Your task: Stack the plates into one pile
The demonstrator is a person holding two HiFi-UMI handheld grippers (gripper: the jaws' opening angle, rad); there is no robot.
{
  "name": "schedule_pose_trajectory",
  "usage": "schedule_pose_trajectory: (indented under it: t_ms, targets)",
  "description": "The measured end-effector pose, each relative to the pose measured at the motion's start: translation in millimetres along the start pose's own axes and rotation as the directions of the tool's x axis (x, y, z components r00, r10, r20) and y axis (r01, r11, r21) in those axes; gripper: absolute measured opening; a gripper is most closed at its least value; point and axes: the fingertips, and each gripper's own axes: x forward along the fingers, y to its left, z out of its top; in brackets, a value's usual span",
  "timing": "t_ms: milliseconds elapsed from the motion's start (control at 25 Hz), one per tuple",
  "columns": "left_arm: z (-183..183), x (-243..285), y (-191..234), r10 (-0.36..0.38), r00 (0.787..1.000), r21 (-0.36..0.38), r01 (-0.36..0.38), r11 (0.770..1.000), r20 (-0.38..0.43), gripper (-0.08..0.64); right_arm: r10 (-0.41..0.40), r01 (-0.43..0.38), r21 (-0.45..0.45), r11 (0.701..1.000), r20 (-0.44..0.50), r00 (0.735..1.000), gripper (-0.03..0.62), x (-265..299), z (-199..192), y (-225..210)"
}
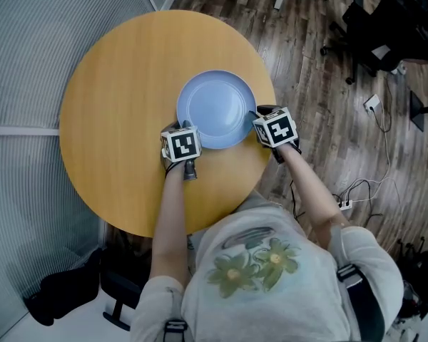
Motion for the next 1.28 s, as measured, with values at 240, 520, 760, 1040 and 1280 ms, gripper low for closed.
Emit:
schedule_pose_trajectory:
  t_ms: [240,520,760,1040,1280]
  targets:
    - [-12.2,14.7,2.6,0.019,0.998,0.006,-0.018,1.0,-0.052,0.081,-0.008,0.008,-0.011,1.0,-0.035,0.999,0.117,17.6,-8.1,-0.6]
    - [-28.0,25.0,5.7,0.024,0.994,0.024,-0.022,0.999,-0.111,0.081,0.005,-0.006,-0.014,1.0,-0.073,0.997,0.118,28.8,-18.0,7.4]
    - [-30.0,31.8,3.8,0.041,0.991,0.041,-0.036,0.999,-0.129,0.083,-0.015,0.013,-0.033,0.999,-0.059,0.998,0.118,34.9,-18.0,-2.4]
    - [-31.0,32.3,4.9,0.064,0.99,0.085,-0.053,0.995,-0.127,0.091,-0.009,0.008,-0.053,0.999,-0.026,1.0,0.118,36.0,-19.8,-0.9]
    - [-17.4,9.9,8.4,0.088,0.996,0.106,-0.088,0.991,0.0,0.112,-0.056,0.066,-0.076,0.995,0.124,0.991,0.127,18.1,-14.8,3.2]
